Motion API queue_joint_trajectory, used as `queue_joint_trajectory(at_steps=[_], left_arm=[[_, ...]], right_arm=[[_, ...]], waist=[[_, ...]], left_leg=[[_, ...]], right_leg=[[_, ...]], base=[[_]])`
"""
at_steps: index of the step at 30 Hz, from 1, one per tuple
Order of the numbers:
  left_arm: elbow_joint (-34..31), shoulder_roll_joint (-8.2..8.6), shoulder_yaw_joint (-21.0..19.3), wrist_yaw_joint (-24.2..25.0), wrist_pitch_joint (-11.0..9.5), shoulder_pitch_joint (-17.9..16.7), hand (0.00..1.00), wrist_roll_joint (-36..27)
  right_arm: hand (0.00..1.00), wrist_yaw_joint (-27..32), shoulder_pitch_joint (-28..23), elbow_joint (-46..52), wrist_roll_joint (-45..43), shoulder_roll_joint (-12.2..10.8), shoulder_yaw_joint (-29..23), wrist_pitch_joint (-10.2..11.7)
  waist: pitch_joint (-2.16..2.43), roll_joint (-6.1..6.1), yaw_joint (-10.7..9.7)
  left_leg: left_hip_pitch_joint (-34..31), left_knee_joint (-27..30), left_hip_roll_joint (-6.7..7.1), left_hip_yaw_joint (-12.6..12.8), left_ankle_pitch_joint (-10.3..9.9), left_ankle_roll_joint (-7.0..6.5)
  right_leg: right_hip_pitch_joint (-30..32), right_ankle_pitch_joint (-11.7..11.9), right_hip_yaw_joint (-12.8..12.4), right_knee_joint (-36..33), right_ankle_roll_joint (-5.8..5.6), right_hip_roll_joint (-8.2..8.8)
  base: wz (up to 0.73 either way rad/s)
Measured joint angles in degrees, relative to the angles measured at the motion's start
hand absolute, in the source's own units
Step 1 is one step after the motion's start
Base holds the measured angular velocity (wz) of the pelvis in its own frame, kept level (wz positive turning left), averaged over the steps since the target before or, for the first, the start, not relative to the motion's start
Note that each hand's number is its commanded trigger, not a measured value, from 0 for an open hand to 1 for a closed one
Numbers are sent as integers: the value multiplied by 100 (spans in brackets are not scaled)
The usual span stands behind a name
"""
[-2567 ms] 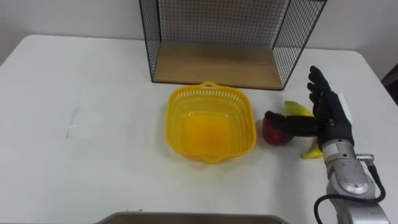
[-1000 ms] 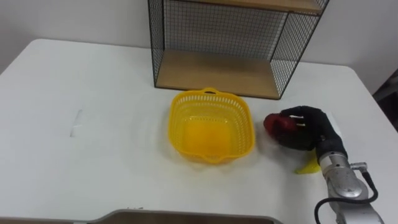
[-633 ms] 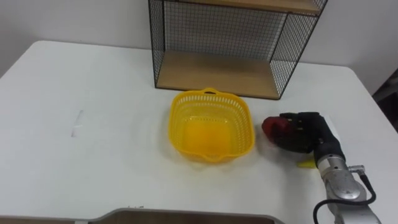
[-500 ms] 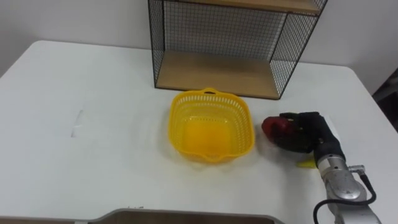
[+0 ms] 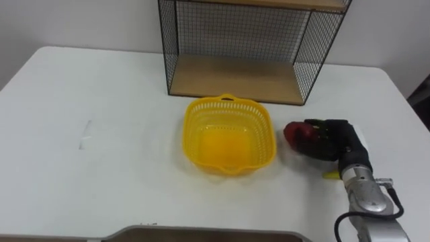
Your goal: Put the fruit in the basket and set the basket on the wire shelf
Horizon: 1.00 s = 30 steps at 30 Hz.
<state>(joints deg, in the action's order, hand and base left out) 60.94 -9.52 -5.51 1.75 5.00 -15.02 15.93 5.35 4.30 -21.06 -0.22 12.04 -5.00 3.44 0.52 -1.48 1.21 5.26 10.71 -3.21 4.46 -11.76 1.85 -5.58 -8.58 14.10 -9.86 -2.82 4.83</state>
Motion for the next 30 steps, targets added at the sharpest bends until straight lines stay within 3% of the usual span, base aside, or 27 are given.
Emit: queue_joint_trajectory(at_steps=[8, 16, 20, 27, 30], left_arm=[[35, 63, -2, -80, 2, -3, 0, -4], [104, 48, 25, -120, -33, 57, 0, -2], [139, 22, 139, -119, -39, 148, 0, -4], [172, -11, 234, -84, -39, 313, 0, 3], [174, -30, 250, -83, -38, 339, 0, -4]], right_arm=[[100, 226, -1, 1067, 276, 16, -140, -41], [100, 214, 2, 2092, -417, 19, -45, -41], [100, 158, 4, 2255, -662, 38, 121, -41], [100, -589, -1, 2533, -1033, 200, 657, -65], [100, -914, -1, 2532, -1066, 208, 898, -172]], waist=[[-34, -21, -25], [-79, -78, 48], [-61, -115, 86], [-70, -87, 87], [-62, -105, 93]], left_leg=[[-73, -4, -3, 8, -1, 1], [-121, -36, -5, 49, -1, 1], [-185, -14, -5, 47, 0, 0], [-201, -32, -10, 51, -1, 0], [-206, -31, -10, 49, -1, 0]], right_leg=[[82, -4, 4, -8, -7, 2], [185, -11, -53, -74, -9, 2], [255, -10, -64, -90, -8, 2], [281, -9, -43, -89, -8, 2], [282, -9, -34, -86, -7, 3]], base=[[0], [-3], [-1], [0], [0]])
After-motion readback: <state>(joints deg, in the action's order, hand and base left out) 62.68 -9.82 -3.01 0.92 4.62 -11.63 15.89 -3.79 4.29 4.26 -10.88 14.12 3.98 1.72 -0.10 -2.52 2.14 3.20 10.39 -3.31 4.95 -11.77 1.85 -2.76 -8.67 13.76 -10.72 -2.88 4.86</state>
